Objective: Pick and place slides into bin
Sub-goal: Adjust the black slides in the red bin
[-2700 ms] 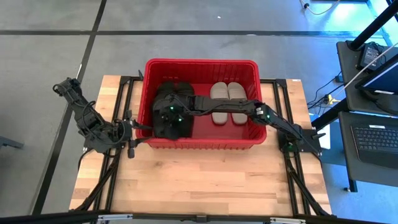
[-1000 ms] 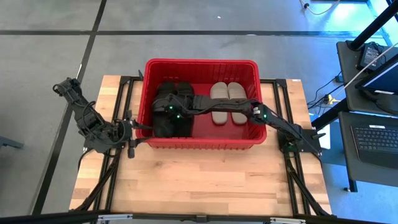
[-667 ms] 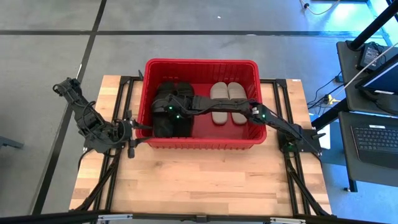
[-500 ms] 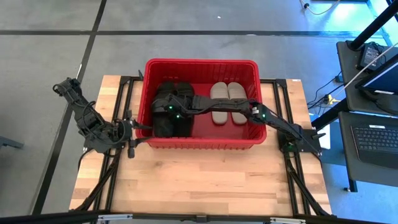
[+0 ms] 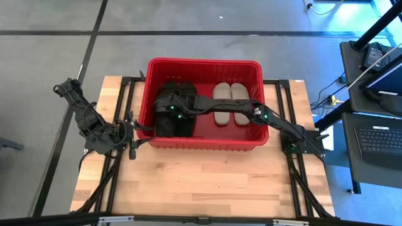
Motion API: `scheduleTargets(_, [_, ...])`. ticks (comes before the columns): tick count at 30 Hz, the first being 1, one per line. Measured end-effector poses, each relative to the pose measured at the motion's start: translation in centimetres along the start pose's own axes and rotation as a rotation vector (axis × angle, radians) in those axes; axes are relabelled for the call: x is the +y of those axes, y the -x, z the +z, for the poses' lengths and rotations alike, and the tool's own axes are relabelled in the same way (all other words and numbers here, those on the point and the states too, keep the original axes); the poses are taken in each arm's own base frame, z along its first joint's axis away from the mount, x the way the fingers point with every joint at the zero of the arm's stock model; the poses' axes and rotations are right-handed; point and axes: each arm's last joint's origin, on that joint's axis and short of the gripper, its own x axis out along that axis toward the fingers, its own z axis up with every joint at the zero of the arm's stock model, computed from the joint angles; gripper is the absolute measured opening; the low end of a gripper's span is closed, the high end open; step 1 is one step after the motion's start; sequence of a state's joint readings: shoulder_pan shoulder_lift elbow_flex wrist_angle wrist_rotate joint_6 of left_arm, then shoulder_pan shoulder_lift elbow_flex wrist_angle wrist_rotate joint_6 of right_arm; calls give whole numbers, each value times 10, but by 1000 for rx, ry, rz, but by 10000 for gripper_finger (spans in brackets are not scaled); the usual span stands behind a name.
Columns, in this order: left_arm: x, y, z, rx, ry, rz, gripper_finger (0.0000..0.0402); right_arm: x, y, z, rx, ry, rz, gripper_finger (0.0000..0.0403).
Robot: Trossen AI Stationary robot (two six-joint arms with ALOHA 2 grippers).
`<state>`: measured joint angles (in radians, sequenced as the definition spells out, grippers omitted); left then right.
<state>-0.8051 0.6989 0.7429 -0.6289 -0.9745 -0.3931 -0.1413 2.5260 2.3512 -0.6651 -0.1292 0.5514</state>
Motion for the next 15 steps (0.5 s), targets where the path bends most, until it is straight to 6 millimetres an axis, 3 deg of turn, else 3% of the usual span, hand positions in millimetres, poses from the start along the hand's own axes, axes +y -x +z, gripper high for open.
scheduleTargets(7, [0,0,0,0,0,0,171,5,14,4,5,-4,29,292])
scheduleTargets(15, [0,0,-1,15,-7,-23,171,6,15,5,14,-3,51,292])
